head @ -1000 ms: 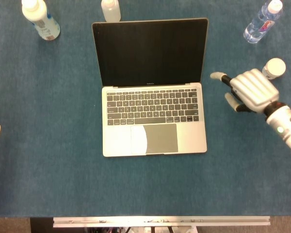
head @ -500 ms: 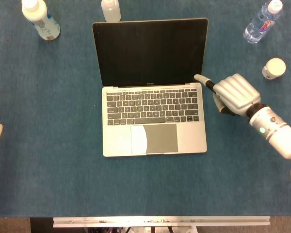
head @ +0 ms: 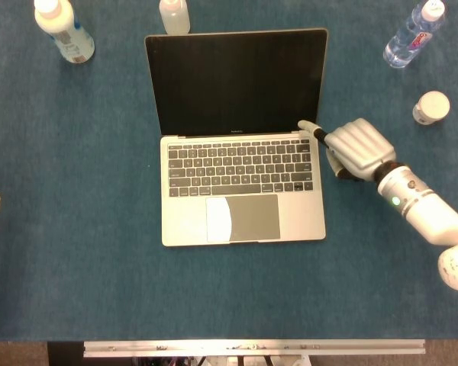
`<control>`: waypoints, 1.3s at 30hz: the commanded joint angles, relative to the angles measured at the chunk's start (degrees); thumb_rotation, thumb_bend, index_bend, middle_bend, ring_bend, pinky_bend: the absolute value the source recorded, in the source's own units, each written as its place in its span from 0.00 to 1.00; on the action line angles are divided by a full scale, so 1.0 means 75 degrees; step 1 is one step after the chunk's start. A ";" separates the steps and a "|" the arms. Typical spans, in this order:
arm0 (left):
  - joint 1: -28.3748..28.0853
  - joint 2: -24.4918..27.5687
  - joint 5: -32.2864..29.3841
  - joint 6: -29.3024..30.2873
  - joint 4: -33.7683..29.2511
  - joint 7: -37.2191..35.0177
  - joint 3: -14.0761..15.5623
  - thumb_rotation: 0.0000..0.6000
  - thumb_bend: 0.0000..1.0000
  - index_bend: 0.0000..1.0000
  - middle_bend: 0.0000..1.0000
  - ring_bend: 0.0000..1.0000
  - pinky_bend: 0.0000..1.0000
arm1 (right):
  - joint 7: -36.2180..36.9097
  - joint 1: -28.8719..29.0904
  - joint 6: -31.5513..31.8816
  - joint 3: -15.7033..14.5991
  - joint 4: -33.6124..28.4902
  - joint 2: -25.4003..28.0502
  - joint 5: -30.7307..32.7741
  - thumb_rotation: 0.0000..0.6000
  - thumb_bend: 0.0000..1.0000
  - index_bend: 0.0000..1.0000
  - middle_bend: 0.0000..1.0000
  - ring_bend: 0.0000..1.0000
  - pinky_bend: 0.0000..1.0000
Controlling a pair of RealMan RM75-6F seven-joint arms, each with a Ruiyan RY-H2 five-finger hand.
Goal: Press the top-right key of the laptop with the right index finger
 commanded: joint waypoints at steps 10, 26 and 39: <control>-0.0019 -0.0041 -0.0099 -0.0041 0.0086 -0.0001 -0.0040 1.00 0.25 0.19 0.14 0.09 0.08 | 0.0096 0.0073 0.0142 -0.0053 0.0365 -0.0296 0.0162 1.00 0.80 0.09 1.00 1.00 0.79; -0.0059 -0.0095 -0.0096 -0.0048 0.0082 0.0046 -0.0068 1.00 0.25 0.19 0.14 0.09 0.08 | 0.0217 0.0023 0.0225 -0.0229 0.0285 -0.0166 0.0198 1.00 0.79 0.09 1.00 1.00 0.79; -0.0002 -0.0037 -0.0057 0.0074 -0.0023 0.0004 -0.0065 1.00 0.25 0.19 0.14 0.09 0.08 | 0.0240 0.0065 0.0162 -0.0291 0.0337 -0.0169 0.0299 1.00 0.79 0.09 1.00 1.00 0.79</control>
